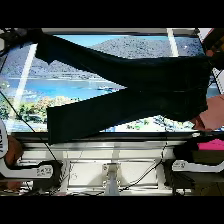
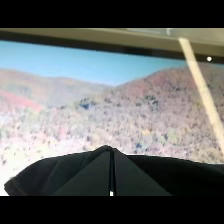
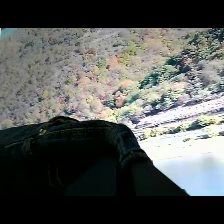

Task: Fold the clothes and pants, and hang the long-sleeved shirts on hangers.

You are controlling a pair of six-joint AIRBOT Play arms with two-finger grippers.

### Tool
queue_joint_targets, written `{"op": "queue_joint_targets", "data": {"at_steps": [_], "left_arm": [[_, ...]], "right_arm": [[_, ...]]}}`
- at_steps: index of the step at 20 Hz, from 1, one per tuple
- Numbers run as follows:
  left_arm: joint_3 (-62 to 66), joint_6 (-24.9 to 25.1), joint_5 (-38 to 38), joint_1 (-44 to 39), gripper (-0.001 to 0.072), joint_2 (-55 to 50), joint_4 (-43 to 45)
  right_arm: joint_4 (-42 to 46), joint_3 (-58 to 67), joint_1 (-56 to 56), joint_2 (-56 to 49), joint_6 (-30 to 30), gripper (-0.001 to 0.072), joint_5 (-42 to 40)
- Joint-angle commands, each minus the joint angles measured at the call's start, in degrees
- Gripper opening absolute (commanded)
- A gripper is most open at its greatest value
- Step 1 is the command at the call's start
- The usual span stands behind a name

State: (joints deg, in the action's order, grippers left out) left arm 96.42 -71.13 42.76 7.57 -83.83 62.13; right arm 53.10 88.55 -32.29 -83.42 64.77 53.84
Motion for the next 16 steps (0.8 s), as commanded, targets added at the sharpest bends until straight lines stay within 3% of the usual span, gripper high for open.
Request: {"op": "queue_joint_targets", "data": {"at_steps": [1, 3, 8, 11, 13, 16], "left_arm": [[0.00, -7.48, 6.75, 1.18, 0.0019, 1.75, 7.04], [0.00, -12.37, 10.08, 1.57, 0.0019, 1.55, 7.15], [-0.02, -15.06, 19.87, 1.51, 0.0018, -0.52, 13.11], [-0.02, -15.04, 18.45, 1.25, 0.0019, -6.40, 12.83], [-0.02, -15.04, 16.48, 0.85, 0.0020, -11.21, 12.79], [-0.02, -15.04, 9.64, 0.24, 0.0021, -16.55, 9.73]], "right_arm": [[5.57, 0.07, 1.27, 1.64, 4.22, 0.0024, 0.22], [8.20, 0.09, 1.27, 1.77, 14.82, 0.0025, 1.73], [15.30, -0.39, 1.27, 1.68, 16.63, 0.0024, 2.14], [15.78, -1.90, 1.40, -0.63, 17.77, 0.0024, -0.13], [15.67, -1.90, 1.77, -3.67, 21.75, 0.0024, -3.41], [15.50, -1.90, 4.35, -7.80, 23.10, 0.0025, -11.58]]}}
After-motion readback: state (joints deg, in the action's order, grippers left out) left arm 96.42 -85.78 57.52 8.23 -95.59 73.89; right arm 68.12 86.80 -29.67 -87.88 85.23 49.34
